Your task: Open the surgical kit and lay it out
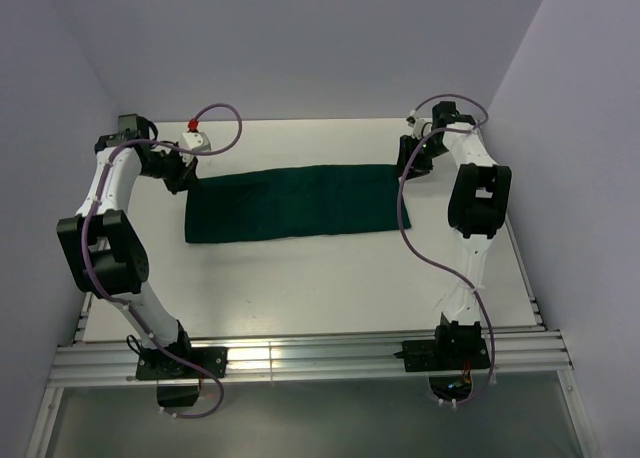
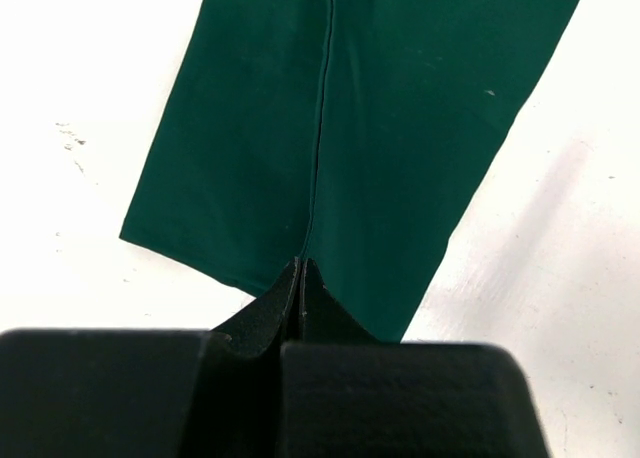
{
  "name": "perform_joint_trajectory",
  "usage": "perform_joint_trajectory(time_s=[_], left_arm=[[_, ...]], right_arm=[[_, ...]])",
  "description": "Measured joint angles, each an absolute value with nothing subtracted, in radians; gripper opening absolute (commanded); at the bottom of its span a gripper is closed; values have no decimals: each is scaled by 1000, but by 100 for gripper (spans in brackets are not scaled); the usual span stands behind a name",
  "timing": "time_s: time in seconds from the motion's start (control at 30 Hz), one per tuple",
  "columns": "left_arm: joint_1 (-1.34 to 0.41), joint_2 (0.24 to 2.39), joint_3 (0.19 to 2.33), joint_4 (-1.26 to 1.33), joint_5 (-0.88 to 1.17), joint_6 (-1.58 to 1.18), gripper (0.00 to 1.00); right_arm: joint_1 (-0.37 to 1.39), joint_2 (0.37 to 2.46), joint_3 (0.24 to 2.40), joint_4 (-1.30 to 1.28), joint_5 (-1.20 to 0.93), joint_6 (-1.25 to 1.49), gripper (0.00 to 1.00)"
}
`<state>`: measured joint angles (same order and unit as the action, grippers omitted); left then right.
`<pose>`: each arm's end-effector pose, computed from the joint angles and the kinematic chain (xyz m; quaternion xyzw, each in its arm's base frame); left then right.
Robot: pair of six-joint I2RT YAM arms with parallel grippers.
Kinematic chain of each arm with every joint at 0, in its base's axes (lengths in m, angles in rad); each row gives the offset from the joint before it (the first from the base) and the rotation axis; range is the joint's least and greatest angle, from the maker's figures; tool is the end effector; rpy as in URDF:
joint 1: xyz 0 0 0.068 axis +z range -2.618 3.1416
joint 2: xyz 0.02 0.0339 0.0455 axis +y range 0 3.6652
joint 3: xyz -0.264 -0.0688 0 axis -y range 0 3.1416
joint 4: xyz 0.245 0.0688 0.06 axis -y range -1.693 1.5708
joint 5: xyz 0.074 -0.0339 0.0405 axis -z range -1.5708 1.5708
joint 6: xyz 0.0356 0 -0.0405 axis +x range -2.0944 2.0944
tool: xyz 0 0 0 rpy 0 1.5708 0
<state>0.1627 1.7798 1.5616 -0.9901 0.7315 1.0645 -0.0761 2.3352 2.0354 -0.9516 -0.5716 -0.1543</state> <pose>0.3617 0.0353 0.2833 0.4583 0.7987 -0.1907 0.3402 0.4872 -0.0178 0.1903 -0.0818 0.9448 0.2590 0.1836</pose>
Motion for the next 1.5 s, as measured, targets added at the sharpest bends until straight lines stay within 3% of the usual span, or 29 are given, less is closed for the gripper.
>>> perform_joint_trajectory(time_s=[0.3, 0.53, 0.7, 0.93, 1.23, 1.5], left_arm=[[160, 1797, 1562, -979, 717, 1061, 0], [159, 1800, 1562, -970, 708, 1060, 0], [158, 1810, 1567, -963, 701, 1053, 0], [155, 1822, 1571, -958, 691, 1049, 0], [155, 1810, 1562, -945, 683, 1034, 0], [155, 1636, 1444, -965, 680, 1083, 0]], right_arm=[[-74, 2385, 2037, -956, -569, -151, 43], [-72, 2413, 2089, -957, -589, -142, 32], [-68, 2427, 2102, -961, -595, -135, 31], [-64, 2441, 2109, -965, -596, -140, 0], [-64, 2409, 2067, -971, -610, -201, 0], [-64, 2173, 1913, -1060, -658, -414, 0]])
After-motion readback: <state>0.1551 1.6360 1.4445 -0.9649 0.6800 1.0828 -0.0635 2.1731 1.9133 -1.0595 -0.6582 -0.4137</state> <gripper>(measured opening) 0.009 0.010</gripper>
